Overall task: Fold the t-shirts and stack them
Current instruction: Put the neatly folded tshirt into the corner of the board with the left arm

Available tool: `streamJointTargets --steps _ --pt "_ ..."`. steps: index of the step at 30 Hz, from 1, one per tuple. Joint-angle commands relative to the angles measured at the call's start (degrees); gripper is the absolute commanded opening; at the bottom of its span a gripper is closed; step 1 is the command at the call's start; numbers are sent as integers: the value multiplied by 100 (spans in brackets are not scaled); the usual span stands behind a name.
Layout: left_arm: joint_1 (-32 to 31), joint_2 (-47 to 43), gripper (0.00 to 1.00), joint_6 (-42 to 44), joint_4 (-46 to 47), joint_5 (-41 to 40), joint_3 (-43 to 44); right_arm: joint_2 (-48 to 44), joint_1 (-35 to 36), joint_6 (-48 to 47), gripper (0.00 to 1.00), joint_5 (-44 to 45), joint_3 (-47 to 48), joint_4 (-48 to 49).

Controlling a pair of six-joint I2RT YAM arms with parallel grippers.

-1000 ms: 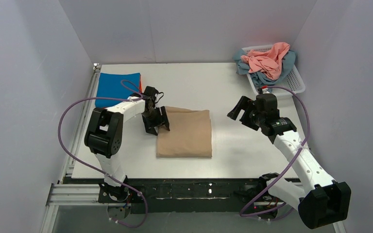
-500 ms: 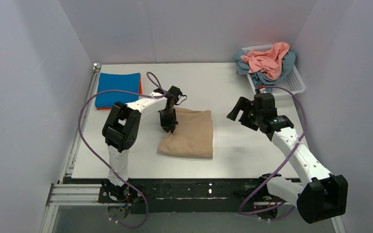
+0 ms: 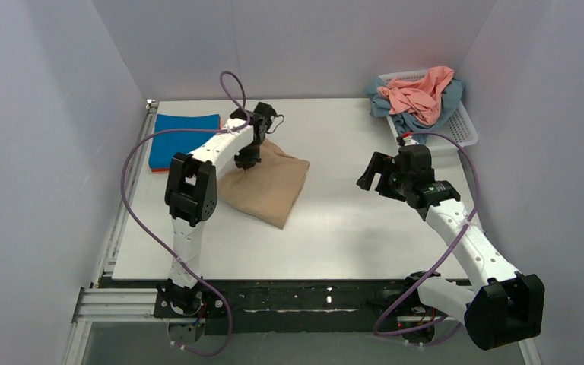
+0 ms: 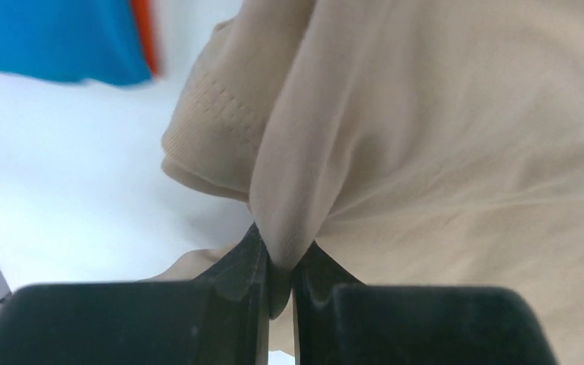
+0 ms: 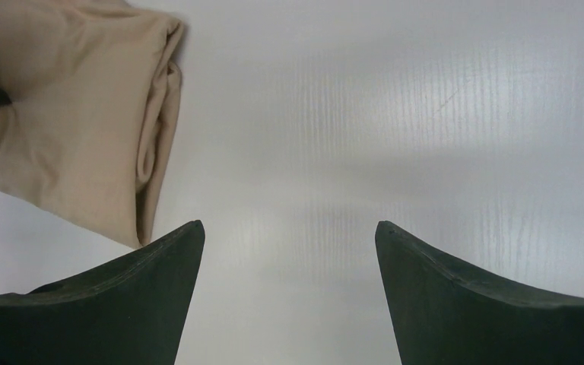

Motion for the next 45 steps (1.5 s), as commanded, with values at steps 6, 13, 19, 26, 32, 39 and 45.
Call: streamJointTargets --steps 6,13,19,26,32,39,45 --pt "799 329 0 1030 -1055 -1047 1753 74 -50 -556 90 331 330 205" --pt "1115 384 0 1938 -559 -1279 2497 119 -61 -614 89 330 328 337" --pt "1370 475 0 2363 -417 -1232 3232 165 -69 -648 89 440 300 361" --pt "1660 418 0 2296 -160 -893 3527 281 -78 -679 89 501 323 336" --pt "1782 375 0 2528 -84 -940 3886 421 -87 -664 88 461 376 279" --pt "1854 100 0 2502 28 -893 3802 401 -87 -657 88 400 392 241" --pt "1855 -124 0 2511 128 -882 3885 283 -87 -627 88 429 300 332"
